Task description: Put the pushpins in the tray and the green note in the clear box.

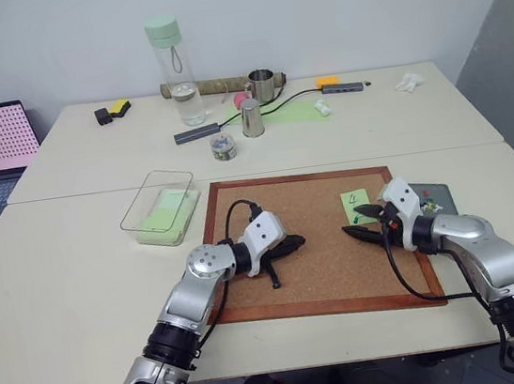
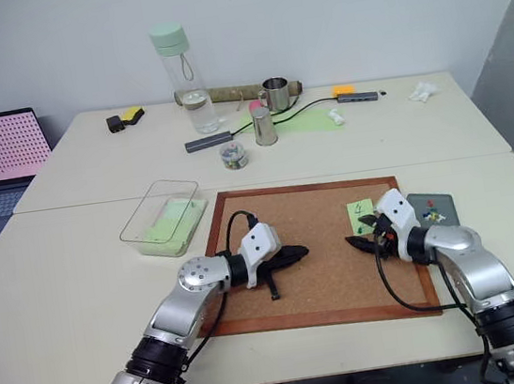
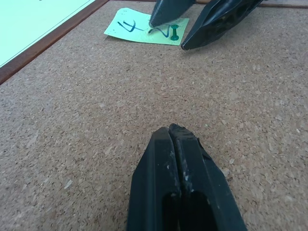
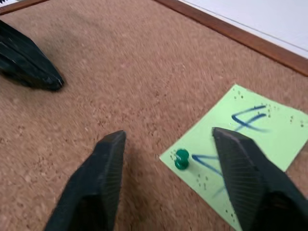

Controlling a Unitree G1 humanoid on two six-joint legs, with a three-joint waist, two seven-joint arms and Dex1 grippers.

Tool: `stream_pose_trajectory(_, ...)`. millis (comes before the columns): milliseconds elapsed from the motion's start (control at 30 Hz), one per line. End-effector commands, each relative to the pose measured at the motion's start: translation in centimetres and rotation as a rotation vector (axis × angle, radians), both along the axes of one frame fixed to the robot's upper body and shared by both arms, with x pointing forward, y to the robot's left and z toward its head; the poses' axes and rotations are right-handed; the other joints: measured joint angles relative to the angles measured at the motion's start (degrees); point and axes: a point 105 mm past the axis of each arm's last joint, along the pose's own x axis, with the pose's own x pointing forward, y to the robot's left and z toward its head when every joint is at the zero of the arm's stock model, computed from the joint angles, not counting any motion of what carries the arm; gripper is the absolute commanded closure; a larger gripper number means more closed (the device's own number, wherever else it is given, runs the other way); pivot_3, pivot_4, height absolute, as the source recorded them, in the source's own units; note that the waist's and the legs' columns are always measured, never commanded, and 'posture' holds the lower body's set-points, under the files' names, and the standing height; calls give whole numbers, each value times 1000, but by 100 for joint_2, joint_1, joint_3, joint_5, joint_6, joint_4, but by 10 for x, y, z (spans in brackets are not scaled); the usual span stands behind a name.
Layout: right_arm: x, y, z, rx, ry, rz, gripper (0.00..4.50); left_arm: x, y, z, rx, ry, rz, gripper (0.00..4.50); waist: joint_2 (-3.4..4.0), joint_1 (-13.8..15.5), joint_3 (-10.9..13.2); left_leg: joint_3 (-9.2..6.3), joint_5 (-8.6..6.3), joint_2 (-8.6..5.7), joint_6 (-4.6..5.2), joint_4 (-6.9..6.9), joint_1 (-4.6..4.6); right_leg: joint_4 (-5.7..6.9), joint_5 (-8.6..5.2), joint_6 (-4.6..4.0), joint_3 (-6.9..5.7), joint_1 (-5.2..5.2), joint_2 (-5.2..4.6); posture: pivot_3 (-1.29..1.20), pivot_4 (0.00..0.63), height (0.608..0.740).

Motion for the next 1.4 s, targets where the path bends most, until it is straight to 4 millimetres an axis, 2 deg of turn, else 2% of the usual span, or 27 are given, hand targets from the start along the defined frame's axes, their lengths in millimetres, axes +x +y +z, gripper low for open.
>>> stream_pose_trajectory(33, 4, -3, 15, 29, -65, 6, 2683, -11, 14, -36, 102, 121, 27, 4500, 0, 0, 0, 0, 0, 0, 0, 0, 0, 0, 0, 0, 0, 0, 0, 0, 150, 740)
stream_pose_trajectory(167, 3, -3, 13, 52, -54, 8, 3599, -13, 14, -37, 103, 125, 28, 4500, 0, -3, 0, 0, 0, 0, 0, 0, 0, 0, 0, 0, 1, 0, 0, 0, 150, 740)
stream_pose_trajectory(333, 2, -3, 12, 69, -49, 9, 4485, -14, 14, -37, 105, 128, 28, 4500, 0, -6, 0, 0, 0, 1, 0, -2, 0, 0, 0, 0, 1, -2, 1, 0, 150, 740)
stream_pose_trajectory(500, 1, 0, 16, 78, -62, 20, 4485, -14, 15, -38, 104, 131, 35, 4500, 0, -6, 0, 0, 0, 1, 0, -2, -1, 0, 0, 0, 1, -2, 1, 0, 150, 740)
stream_pose_trajectory(833, -6, 7, 50, 63, -164, 87, 4485, -11, 9, -36, 56, 144, 60, 4500, 0, 1, 0, -1, 0, 1, 0, -2, -3, 0, 0, 0, 1, -4, 1, 0, 150, 740)
stream_pose_trajectory(933, -8, 9, 59, 45, -196, 107, 4485, -5, 7, -26, 5, 146, 86, 4500, 0, 6, 0, 0, 0, 0, 0, 0, -2, -1, 0, 0, 0, -1, -1, 0, 150, 740)
stream_pose_trajectory(1067, -10, 11, 66, -14, -255, 137, 4485, 5, 8, 7, -167, 187, 143, 4500, -2, 5, 2, -1, 0, 0, 0, 0, -3, 1, 0, 0, -1, -2, -1, 0, 150, 740)
stream_pose_trajectory(1233, -11, 14, 70, -105, -350, 170, 4500, 8, 6, 53, -455, 329, 169, 3613, -10, -6, 12, -4, 0, 1, 0, 2, -19, 3, 0, 0, -5, -18, 0, 0, 150, 740)
stream_pose_trajectory(1400, -12, 19, 76, -160, -450, 196, 4500, 7, 2, 73, -622, 450, 175, 2638, -19, 4, 19, -13, 1, 0, -3, 6, -30, -2, 0, 0, -11, -21, 0, 0, 150, 740)
